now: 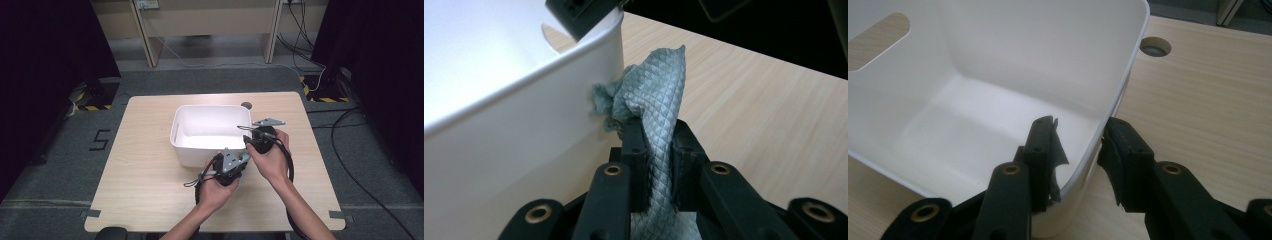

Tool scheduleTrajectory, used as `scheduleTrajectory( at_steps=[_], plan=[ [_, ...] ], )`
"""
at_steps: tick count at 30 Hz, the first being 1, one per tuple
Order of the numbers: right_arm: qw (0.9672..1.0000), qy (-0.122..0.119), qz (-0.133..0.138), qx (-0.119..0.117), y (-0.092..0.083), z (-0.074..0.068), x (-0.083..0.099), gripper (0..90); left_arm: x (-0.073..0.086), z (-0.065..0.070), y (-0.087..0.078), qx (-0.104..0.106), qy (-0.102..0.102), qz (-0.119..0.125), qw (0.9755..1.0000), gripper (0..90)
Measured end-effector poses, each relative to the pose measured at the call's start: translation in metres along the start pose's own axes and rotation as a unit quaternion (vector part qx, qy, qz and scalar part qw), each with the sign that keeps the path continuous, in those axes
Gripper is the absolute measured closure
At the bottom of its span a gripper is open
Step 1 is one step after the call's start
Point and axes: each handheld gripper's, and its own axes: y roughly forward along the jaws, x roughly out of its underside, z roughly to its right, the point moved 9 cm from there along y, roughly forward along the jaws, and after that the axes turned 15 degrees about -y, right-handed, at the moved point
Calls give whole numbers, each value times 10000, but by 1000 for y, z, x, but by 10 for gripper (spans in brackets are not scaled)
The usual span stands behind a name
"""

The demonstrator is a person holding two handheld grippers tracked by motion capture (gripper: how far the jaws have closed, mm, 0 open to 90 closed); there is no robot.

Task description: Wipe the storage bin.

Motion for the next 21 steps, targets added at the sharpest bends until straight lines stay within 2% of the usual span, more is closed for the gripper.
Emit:
scheduleTrajectory(
  at_steps=[3, 4, 6, 9, 11, 13, 16, 19, 21],
  plan=[
    [10000, 3, -17, -24, 0, 0, 0, 651, 6, -7, -20, -10, 45, -33, 10000, 800],
    [10000, 3, -9, -37, 0, 0, 0, 643, 8, -9, -28, -33, 37, 25, 10000, 800],
    [10000, 21, -6, -67, 0, 0, 0, 638, 13, -19, -45, -120, 55, 62, 9999, 801],
    [10000, 19, -8, -88, 0, 0, 0, 635, 23, -45, -74, -299, -181, 163, 9993, 801],
    [9999, 62, -17, -108, 1, 0, 0, 635, 32, -68, -96, -510, -395, 247, 9976, 802],
    [9999, 64, -45, -115, 1, 1, 0, 636, 39, -91, -117, -752, -605, 369, 9946, 802],
    [9999, 101, -62, -116, 1, 3, 0, 638, 45, -125, -145, -1133, -882, 562, 9880, 802],
    [9999, 54, -85, -114, 2, 3, -1, 649, 49, -155, -164, -1423, -1134, 662, 9811, 801],
    [9999, -5, -117, -95, 3, 2, -1, 648, 51, -168, -174, -1548, -1231, 724, 9776, 801]
  ],
)
